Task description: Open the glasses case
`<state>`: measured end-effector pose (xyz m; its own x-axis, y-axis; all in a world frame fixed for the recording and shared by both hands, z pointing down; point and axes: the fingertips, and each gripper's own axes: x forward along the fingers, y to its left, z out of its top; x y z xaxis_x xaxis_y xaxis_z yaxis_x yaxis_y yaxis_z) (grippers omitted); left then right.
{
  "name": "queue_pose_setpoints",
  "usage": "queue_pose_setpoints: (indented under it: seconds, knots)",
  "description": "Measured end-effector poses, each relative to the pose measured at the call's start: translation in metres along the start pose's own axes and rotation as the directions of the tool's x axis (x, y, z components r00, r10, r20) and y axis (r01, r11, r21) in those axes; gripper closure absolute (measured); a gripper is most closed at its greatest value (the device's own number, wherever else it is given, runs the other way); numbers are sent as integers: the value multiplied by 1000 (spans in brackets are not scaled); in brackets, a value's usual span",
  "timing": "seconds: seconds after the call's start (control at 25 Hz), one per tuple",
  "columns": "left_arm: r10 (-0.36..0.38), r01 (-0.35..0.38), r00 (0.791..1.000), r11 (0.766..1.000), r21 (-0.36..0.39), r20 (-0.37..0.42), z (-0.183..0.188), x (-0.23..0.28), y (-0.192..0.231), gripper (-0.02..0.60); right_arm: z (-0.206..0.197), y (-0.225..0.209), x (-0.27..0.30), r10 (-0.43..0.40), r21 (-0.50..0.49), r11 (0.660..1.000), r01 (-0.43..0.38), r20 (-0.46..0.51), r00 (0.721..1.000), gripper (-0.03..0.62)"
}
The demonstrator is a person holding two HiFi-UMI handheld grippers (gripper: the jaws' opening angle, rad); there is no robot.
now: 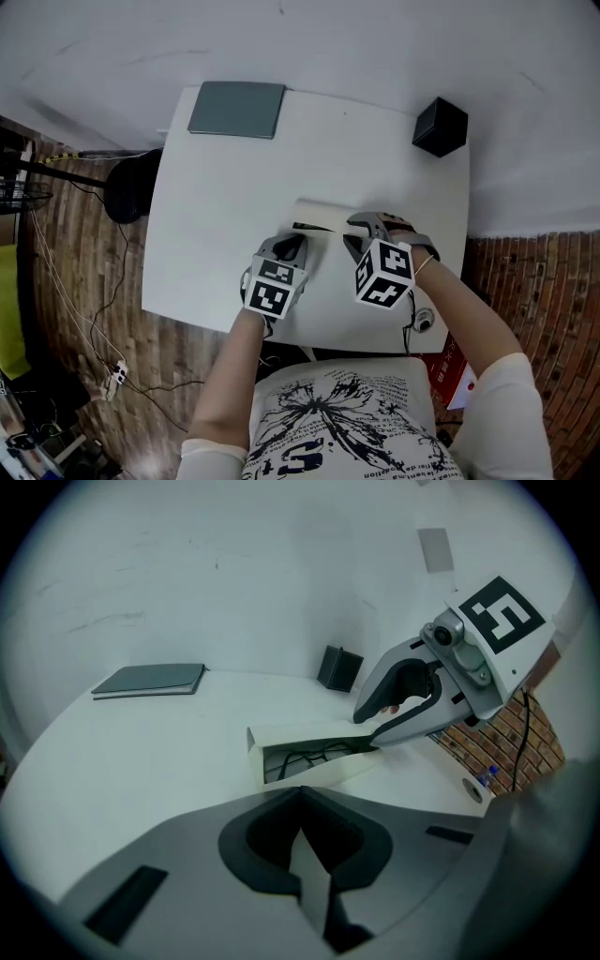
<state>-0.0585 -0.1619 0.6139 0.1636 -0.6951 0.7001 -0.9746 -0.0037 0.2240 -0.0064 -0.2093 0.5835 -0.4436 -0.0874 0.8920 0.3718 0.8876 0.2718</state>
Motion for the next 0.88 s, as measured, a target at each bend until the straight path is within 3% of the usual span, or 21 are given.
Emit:
queue_pose_setpoints:
  seconds: [0.16,0.4,0.88]
  knots:
    - [0,0,1000,1000,0,1,1,0,-1,568,3,-16,-7,-50,17,999,50,27,998,528]
    - [2,-2,1000,1000,2,2,2,1,-1,568,3,-40,-4,-117,-7,993,117,31,993,560]
    - [11,-11,1000,1000,7,-1,2,2,-2,568,-3,-73,12,-135,-2,991,136,71,988,554]
